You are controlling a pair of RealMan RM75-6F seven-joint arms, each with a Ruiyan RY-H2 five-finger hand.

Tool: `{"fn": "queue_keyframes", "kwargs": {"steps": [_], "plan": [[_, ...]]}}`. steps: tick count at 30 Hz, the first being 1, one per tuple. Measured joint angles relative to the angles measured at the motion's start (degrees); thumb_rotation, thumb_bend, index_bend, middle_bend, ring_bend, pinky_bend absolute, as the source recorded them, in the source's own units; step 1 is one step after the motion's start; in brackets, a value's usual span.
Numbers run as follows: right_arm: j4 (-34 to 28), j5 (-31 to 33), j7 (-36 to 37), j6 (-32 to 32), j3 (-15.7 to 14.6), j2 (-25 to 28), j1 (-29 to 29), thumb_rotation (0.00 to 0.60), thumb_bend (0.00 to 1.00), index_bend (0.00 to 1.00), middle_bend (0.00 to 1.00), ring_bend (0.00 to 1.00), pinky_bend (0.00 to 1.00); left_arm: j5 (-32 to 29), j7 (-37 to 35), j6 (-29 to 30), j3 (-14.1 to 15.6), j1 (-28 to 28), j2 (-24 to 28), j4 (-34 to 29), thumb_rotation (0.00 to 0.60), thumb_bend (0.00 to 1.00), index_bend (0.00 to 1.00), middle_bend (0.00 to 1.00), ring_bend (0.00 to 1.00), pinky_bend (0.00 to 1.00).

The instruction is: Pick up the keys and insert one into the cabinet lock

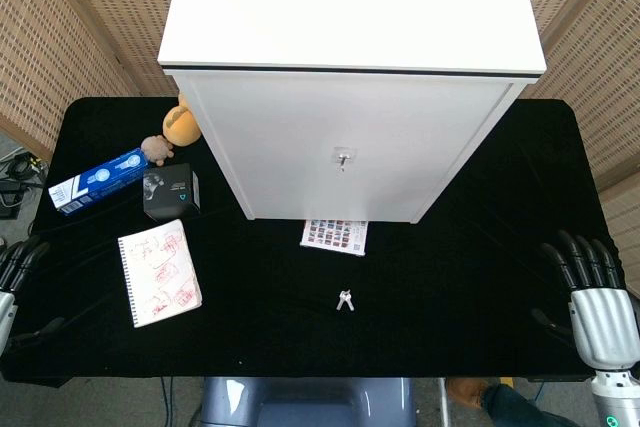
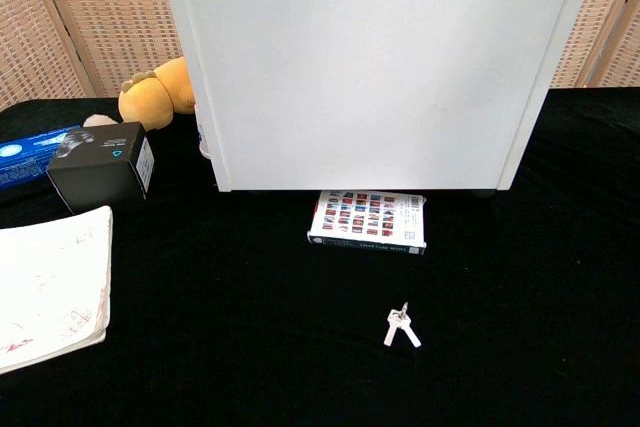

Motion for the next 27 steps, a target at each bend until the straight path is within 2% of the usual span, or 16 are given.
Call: {"fn": "queue_keyframes", "kwargs": {"steps": [3, 6, 12, 14, 20, 27], "plan": [[1.9, -3.3, -2.3, -2.6, -0.5, -1.0, 2.2, 0.600, 0.02, 0.25, 0.66, 0.62, 0.82, -0.7, 0.3, -0.7, -0.3, -0.3, -0.2, 0.1, 0.600, 0.00, 0.00, 0.00, 0.00, 0.00], [4.3, -7.3, -3.7, -6.5, -0.8, -2.2, 5.9, 0.600, 0.09, 0.29, 0.78, 0.77, 0.98, -1.7, 0.8, -1.5, -0.6, -0.6, -0.4, 0.1, 0.600, 0.00, 0.00, 0.00, 0.00, 0.00], [6.8, -11.7, -1.9, -18.5, -1.3, -4.0, 15.6, 0.600, 0.32, 0.37, 0.85, 0.84, 1.00, -4.3, 1.7, -3.6, -1.5, -1.4, -1.0, 0.1, 0.600, 0.00, 0.00, 0.00, 0.00, 0.00], [7.5, -13.0, -1.1, -22.3, -1.3, -4.8, 19.1, 0.600, 0.37, 0.39, 0.86, 0.84, 1.00, -5.1, 1.9, -4.4, -1.8, -1.7, -1.1, 0.2, 0.600, 0.00, 0.00, 0.00, 0.00, 0.00], [8.9, -15.6, -1.2, -32.1, -0.5, -8.7, 28.5, 0.600, 0.41, 0.43, 0.87, 0.84, 1.00, -7.0, 2.4, -6.0, -2.6, -2.5, -1.5, 0.5, 0.600, 0.00, 0.00, 0.00, 0.00, 0.00], [11.4, -12.1, -2.9, -41.5, 1.6, -15.6, 35.2, 0.600, 0.47, 0.45, 0.87, 0.84, 1.00, -8.3, 3.0, -7.3, -2.9, -3.0, -2.0, 0.8, 0.600, 0.00, 0.00, 0.00, 0.00, 0.00]]}}
